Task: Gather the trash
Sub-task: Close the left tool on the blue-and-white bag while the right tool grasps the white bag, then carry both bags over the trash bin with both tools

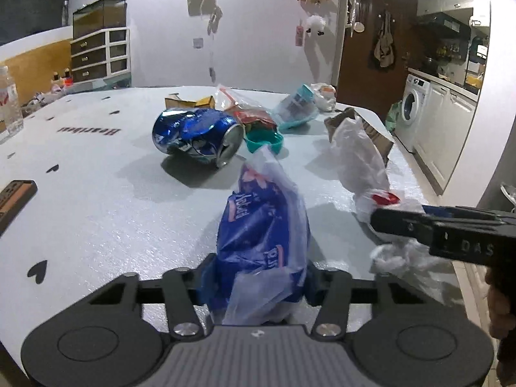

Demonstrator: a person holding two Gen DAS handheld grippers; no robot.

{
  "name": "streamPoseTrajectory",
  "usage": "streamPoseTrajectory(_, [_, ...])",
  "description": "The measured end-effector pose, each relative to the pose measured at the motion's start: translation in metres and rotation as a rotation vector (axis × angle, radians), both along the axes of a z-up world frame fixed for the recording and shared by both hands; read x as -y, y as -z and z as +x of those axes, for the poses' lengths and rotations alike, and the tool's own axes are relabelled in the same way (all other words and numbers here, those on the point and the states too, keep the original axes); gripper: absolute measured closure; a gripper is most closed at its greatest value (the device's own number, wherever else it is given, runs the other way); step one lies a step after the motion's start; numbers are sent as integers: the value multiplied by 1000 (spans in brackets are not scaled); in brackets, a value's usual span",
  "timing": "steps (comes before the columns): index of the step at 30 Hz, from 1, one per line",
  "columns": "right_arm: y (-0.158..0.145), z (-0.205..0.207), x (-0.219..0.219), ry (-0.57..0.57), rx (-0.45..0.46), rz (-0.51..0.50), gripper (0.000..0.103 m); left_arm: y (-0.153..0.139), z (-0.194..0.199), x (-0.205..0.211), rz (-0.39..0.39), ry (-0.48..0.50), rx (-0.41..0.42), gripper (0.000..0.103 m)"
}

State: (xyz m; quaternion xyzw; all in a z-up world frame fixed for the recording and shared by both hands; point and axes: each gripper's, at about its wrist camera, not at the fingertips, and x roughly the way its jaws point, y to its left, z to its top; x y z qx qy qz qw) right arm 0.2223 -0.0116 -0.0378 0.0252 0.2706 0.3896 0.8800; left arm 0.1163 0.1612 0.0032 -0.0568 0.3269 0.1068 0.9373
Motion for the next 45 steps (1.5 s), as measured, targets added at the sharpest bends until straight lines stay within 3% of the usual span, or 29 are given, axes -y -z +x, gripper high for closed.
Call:
streamPoseTrajectory(2, [0,-2,0,-3,8,-8,52,-1,-1,0,4,-3,6,61])
streamPoseTrajectory(10, [-14,-13,20,31,49,1,53,-18,-6,20,58,8,92,63])
streamPoseTrajectory(16, [-33,-17,64,133,85,44,53,-38,3,53,68,70,148,63])
streamPoseTrajectory(23, [-38,-10,123,268,93,30,53,-40,35,105,52,179,155,63])
streamPoseTrajectory(37, [7,26,238,563,-20,-69,53,-11,122,214,20,349,62,64])
streamPoseTrajectory(45, [54,53,279,659,-141,-126,53,34,177,274,-10,414,-46,64])
